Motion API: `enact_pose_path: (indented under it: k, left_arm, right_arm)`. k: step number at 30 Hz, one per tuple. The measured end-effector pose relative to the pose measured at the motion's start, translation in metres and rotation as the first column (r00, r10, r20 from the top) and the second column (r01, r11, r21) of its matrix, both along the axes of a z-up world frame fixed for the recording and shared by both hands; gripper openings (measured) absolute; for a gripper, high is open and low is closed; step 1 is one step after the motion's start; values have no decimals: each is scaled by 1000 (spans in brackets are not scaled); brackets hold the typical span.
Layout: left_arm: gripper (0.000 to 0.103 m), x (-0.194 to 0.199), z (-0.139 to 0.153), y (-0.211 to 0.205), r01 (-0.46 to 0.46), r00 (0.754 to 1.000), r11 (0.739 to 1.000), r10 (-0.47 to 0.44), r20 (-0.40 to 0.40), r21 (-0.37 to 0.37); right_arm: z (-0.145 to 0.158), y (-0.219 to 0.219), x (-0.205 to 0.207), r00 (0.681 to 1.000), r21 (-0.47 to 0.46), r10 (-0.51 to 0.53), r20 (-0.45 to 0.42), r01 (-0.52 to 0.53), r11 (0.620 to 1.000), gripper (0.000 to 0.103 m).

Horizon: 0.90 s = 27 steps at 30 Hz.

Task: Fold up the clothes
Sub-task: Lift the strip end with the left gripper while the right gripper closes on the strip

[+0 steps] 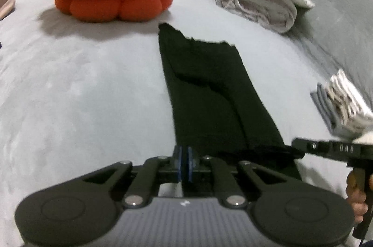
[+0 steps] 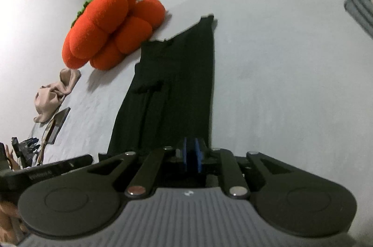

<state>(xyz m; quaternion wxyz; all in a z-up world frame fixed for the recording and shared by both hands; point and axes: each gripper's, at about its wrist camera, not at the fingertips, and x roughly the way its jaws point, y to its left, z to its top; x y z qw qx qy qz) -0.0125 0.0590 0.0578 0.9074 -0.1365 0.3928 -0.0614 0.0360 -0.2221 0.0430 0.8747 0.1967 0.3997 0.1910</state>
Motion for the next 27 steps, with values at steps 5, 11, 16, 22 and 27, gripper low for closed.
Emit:
enact_pose_path:
  k: [5,11,16,22,27]
  left_arm:
    - [9,6,3,1,22,1000,1000,-22,14,-12]
    - [25,5,-6,-17,123,992,992,-124,23,41]
    - [24,4,-13,-41,179,982,969,-187,37,170]
    - [5,7,-21,-52,175,981,949,-191,38,264]
    - [3,2,-17,-51,170,978,944,-197,70,282]
  right_arm:
    - [4,-11,6,999,-54,1,37,1,999,29]
    - [4,13,3,983,-175,155,98,-136,975,30]
    - [3,29,-2,964,-249,227,140,-187,950,31]
    - [-9,40,2,962,-316,239,130,-188,930,31]
    - [-9,42,1,961,-316,237,143,-182,931,6]
